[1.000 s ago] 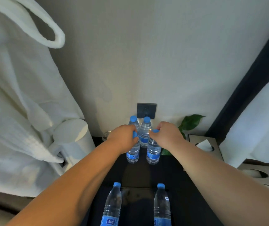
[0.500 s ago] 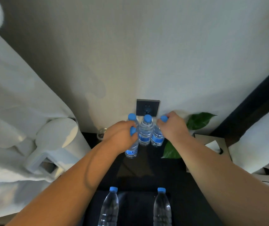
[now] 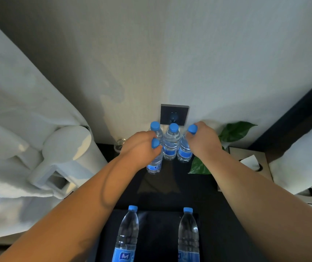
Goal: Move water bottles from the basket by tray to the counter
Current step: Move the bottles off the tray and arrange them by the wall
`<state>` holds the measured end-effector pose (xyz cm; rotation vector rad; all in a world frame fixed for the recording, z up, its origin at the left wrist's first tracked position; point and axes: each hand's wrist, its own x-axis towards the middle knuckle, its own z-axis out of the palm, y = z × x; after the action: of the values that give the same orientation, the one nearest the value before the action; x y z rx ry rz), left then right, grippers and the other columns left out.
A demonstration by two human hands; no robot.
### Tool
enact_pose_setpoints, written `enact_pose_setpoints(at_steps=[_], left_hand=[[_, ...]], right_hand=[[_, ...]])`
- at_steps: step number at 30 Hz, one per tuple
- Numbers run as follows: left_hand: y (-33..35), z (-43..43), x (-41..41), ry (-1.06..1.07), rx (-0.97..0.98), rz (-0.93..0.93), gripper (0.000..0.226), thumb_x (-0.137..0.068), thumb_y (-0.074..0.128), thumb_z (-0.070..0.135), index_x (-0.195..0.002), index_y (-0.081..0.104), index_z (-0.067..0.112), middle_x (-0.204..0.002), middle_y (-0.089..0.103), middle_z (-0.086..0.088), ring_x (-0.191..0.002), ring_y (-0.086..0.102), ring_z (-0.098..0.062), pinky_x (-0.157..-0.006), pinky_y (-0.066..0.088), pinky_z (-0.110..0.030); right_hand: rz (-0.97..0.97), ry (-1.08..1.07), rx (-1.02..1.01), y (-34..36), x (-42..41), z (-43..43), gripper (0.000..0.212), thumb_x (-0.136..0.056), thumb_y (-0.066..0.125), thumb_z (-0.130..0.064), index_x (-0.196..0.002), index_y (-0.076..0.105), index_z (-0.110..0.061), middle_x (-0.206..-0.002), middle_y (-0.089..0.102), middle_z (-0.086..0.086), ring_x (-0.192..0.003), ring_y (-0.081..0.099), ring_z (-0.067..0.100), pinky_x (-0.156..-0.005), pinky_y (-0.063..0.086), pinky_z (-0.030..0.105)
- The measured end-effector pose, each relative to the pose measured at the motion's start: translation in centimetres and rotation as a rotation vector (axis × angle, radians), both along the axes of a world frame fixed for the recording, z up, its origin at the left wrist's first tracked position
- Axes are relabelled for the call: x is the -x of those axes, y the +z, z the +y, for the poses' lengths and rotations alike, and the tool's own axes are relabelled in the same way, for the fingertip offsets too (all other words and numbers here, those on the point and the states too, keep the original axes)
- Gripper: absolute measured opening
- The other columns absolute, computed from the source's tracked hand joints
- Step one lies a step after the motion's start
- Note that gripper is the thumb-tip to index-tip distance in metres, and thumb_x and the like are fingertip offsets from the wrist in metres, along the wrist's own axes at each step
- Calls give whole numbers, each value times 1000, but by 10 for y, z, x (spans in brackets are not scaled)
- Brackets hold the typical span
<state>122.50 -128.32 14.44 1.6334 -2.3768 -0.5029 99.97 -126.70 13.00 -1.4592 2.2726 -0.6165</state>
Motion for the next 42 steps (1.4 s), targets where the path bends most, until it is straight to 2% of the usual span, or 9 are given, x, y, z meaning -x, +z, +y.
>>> enact_pose_setpoints(at_steps=[8,13,16,19,22,25,32,37,42], left_hand=[[-3,2,-3,6,26,-42,23,-96,57,45,-110,59,27,-95,63,4,-81,58,-16,-58,42,-30],[-15,9,-9,26,31,-51,34,-96,54,53,-118,52,27,-98,65,4,-78,55,-16,-58,38,-31],[-32,25,-24,64,4,-52,44,-93,54,56,-123,50,25,-103,66,3,-78,56,-16,-54,38,-31],[-60,52,-44,50,-71,-171,41,-93,55,58,-115,55,24,-109,68,1,-93,63,-22,-65,45,-34],[-90,84,-60,32,-220,-277,32,-92,58,58,-95,56,27,-107,69,-1,-94,63,-22,-68,41,-33],[-114,114,-70,55,-322,-349,37,-93,57,56,-108,63,23,-115,69,-3,-105,65,-25,-76,46,-35],[-136,147,-74,258,-381,-286,48,-94,53,52,-128,55,18,-127,62,-9,-113,63,-30,-91,51,-41],[-135,144,-67,347,-392,-211,41,-89,63,49,-110,63,14,-107,66,-7,-92,65,-25,-77,52,-36],[-129,143,-60,392,-434,-170,34,-83,72,46,-80,58,14,-77,57,-1,-63,54,-15,-50,35,-27]], right_hand=[[-4,-10,4,0,-2,9,44,-102,58,-36,-139,43,-19,-105,69,8,-77,66,24,-58,51,34],[131,24,43,-7,-21,39,71,-100,58,-42,-153,13,-27,-73,62,0,-60,64,20,-51,56,38],[200,163,54,-25,-32,69,54,-101,55,-41,-145,26,-28,-68,57,-7,-56,59,13,-48,50,33],[266,331,-120,-50,-40,101,30,-103,51,-39,-129,48,-24,-85,65,-3,-75,66,21,-62,55,37],[303,396,-365,-74,-44,130,27,-104,51,-40,-121,55,-20,-103,66,4,-94,66,27,-74,54,37],[300,395,-539,-93,-44,155,32,-103,52,-45,-124,59,-21,-112,64,4,-102,64,25,-77,52,36],[175,225,-590,-114,-41,177,64,-102,40,-59,-153,43,-19,-136,62,8,-118,62,29,-86,54,40],[96,145,-653,-118,-45,166,61,-91,56,-63,-129,58,-15,-107,65,4,-97,65,26,-72,52,36],[22,122,-619,-111,-44,164,45,-80,61,-58,-99,63,-17,-80,58,-2,-69,58,17,-50,37,28]])
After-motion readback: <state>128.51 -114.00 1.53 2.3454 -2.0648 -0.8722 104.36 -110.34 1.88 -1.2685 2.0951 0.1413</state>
